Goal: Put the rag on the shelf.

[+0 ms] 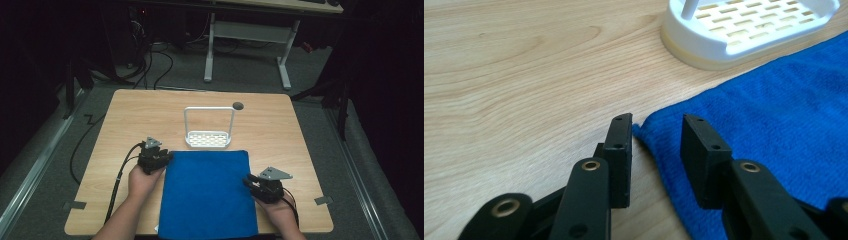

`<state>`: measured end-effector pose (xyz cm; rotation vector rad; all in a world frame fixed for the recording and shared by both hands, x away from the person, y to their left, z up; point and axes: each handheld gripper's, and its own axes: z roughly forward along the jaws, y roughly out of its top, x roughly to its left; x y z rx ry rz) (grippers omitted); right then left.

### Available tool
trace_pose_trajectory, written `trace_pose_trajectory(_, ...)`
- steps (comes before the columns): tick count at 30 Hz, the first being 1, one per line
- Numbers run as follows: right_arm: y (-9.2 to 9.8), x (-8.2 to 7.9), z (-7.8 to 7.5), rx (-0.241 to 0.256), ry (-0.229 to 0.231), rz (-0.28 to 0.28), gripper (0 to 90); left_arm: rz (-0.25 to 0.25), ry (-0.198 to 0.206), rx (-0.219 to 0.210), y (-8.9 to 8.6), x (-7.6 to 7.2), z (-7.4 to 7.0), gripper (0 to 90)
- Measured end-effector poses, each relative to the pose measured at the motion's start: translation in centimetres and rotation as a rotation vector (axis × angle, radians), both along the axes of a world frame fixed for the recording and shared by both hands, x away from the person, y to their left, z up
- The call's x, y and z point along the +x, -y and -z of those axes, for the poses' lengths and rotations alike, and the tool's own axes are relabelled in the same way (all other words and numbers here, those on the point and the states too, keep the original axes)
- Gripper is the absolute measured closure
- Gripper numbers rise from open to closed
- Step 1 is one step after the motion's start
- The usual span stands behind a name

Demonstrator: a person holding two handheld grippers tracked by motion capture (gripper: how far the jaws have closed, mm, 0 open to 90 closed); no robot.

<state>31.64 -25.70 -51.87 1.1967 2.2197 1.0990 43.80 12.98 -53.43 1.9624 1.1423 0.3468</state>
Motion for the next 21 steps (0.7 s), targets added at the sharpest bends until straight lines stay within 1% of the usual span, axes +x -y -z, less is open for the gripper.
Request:
trace_pose_trajectory(2, 0.0, 0.0, 0.0, -0.003, -0.002, 0.002, 71.3, -0.002, 0.01, -0.008, 0.2, 0.1, 0.0, 65.9)
trace_pose_trajectory(4, -0.1, 0.1, 0.1, -0.003, -0.002, 0.002, 71.2, -0.014, 0.005, -0.013, 0.3, 0.2, 0.1, 66.0)
trace_pose_trajectory(5, -0.1, 0.1, 0.1, -0.005, -0.001, 0.001, 70.9, -0.016, -0.002, -0.003, 0.3, 0.3, 0.1, 66.6)
trace_pose_trajectory(8, -0.2, 0.2, 0.2, -0.004, -0.003, 0.008, 69.0, -0.008, -0.001, 0.004, 0.4, 0.3, 0.1, 68.7)
trace_pose_trajectory(11, -0.2, 0.5, 0.1, 0.003, 0.008, 0.031, 65.0, 0.004, 0.009, 0.025, 0.7, 0.2, 0.1, 75.0)
trace_pose_trajectory(12, -0.2, 0.6, 0.1, 0.008, 0.002, 0.042, 64.1, 0.006, 0.011, 0.031, 0.8, 0.1, 0.1, 76.5)
trace_pose_trajectory(13, -0.2, 0.9, 0.0, 0.013, 0.005, 0.051, 63.2, 0.007, 0.012, 0.035, 0.8, 0.1, 0.1, 79.1)
trace_pose_trajectory(15, -0.3, 1.7, -0.3, 0.038, -0.007, 0.079, 61.8, 0.013, 0.012, 0.037, 0.8, 0.1, 0.1, 83.8)
trace_pose_trajectory(16, -0.4, 2.1, -0.3, 0.041, -0.013, 0.087, 61.1, 0.015, 0.011, 0.036, 0.8, 0.1, 0.1, 85.0)
trace_pose_trajectory(17, -0.4, 2.5, -0.4, 0.04, -0.019, 0.102, 60.6, 0.018, 0.01, 0.037, 0.8, 0.1, 0.1, 86.1)
trace_pose_trajectory(19, -0.6, 3.7, -0.5, 0.011, 0.004, 0.132, 60.2, 0.02, 0.012, 0.042, 0.8, 0.1, 0.1, 86.8)
trace_pose_trajectory(21, -0.5, 5.1, -0.4, 0.0, -0.016, 0.169, 59.6, 0.023, 0.01, 0.038, 0.8, 0.1, 0.1, 87.0)
